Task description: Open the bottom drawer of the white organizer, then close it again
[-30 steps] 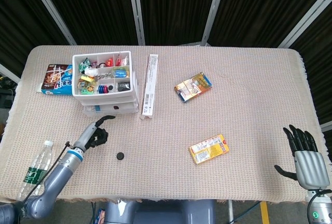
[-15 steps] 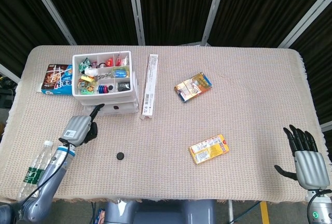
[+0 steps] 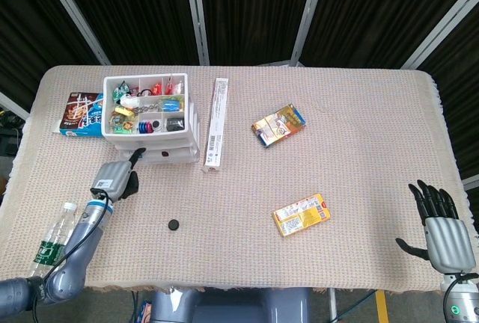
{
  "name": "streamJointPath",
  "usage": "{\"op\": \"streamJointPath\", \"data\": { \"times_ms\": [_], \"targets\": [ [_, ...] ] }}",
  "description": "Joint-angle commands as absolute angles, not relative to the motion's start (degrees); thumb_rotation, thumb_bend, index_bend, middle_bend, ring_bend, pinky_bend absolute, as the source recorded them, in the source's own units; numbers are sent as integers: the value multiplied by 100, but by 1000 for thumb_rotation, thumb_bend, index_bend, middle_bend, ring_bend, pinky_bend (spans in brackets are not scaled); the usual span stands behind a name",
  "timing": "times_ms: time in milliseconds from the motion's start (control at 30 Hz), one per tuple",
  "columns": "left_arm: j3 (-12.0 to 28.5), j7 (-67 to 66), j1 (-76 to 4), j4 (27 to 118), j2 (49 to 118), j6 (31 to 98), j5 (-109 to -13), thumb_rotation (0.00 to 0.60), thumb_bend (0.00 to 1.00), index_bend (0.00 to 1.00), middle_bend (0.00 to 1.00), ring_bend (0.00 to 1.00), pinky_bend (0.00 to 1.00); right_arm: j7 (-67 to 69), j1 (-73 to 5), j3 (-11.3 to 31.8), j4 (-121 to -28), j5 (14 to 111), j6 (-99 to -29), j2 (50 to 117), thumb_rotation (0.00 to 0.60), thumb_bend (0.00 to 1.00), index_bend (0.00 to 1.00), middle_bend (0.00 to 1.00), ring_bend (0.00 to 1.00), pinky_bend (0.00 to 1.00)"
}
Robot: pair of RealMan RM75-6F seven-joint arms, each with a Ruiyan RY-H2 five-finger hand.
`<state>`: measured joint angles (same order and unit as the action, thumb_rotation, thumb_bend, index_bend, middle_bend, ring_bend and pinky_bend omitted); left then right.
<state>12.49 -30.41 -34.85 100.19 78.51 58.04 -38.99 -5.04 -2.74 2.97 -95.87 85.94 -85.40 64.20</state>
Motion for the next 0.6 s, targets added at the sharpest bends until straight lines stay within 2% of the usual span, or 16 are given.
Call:
{"op": "streamJointPath", "data": {
  "times_ms": [33,167,400,600],
  "targets": [
    [1230,-3010,-3494,10035,7851,5817,-3898,600,880,219,940,851,783,-504,-275,297,-9589,8593,-8538,6420,600,1,41,0,0,0],
    [1164,-2952,-3499,10087,7820,5841,-3945,600,882,252,940,851,783,-503,-274,296,-9592,8593,-8539,6418,600,1,41,0,0,0],
    [1154,-2708,-3477,10153,7768,5951,-4149,600,882,170,940,851,783,-507,-274,295,-9595,8593,-8537,6419,600,1,41,0,0,0],
    [1192,-2403,-3428,10208,7717,6087,-4487,600,881,159,940,851,783,-514,-275,296,-9600,8587,-8533,6420,600,1,41,0,0,0]
  ]
}}
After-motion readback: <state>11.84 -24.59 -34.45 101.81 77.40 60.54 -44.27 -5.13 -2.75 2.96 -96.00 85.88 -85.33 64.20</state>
